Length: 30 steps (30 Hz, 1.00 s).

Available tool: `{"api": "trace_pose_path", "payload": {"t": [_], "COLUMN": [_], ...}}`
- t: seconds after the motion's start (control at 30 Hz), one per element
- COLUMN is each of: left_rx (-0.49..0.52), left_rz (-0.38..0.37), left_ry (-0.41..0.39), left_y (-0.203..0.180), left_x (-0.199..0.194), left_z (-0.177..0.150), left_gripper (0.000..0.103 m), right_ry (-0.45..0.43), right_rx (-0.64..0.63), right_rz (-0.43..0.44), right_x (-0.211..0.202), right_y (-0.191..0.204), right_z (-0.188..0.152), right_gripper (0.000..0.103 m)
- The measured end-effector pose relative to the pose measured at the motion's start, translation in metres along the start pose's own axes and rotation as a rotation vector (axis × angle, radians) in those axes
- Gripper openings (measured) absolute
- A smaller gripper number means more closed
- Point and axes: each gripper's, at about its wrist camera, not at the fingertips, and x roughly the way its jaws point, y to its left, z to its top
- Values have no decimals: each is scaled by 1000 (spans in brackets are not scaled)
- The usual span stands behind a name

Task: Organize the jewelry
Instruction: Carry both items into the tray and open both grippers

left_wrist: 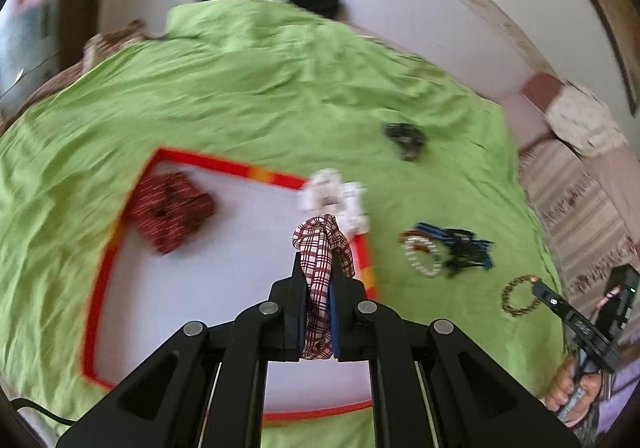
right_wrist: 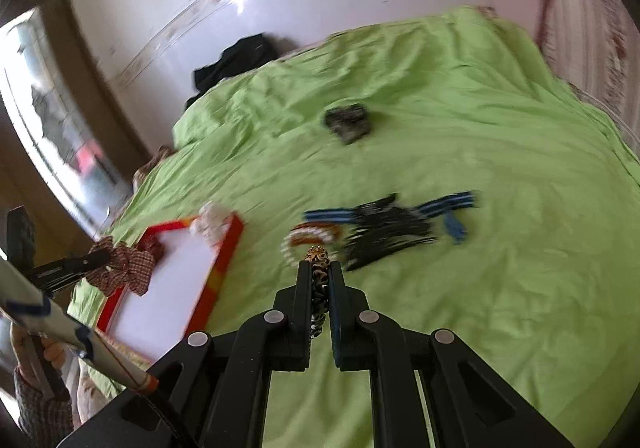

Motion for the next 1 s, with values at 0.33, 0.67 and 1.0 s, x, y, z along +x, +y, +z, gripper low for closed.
{"api": "trace_pose_path", "payload": {"t": [0.33, 0.67, 1.0], "left_rx": [-114, -99, -113], "left_rz": [129, 329, 419], "left_ry": [29, 28, 9], "left_y": [74, 99, 108], "left_x": [-14, -8, -11], "left_z": [-37, -52, -58], "left_gripper": [8, 8, 9], "right_ry": [120, 305, 322], "right_rx": [-135, -96, -205], "right_rz": [164, 353, 181], "right_x": [40, 111, 128], "right_y": [101, 169, 165], "right_z": [-14, -54, -76], "right_gripper": [8, 8, 8]}}
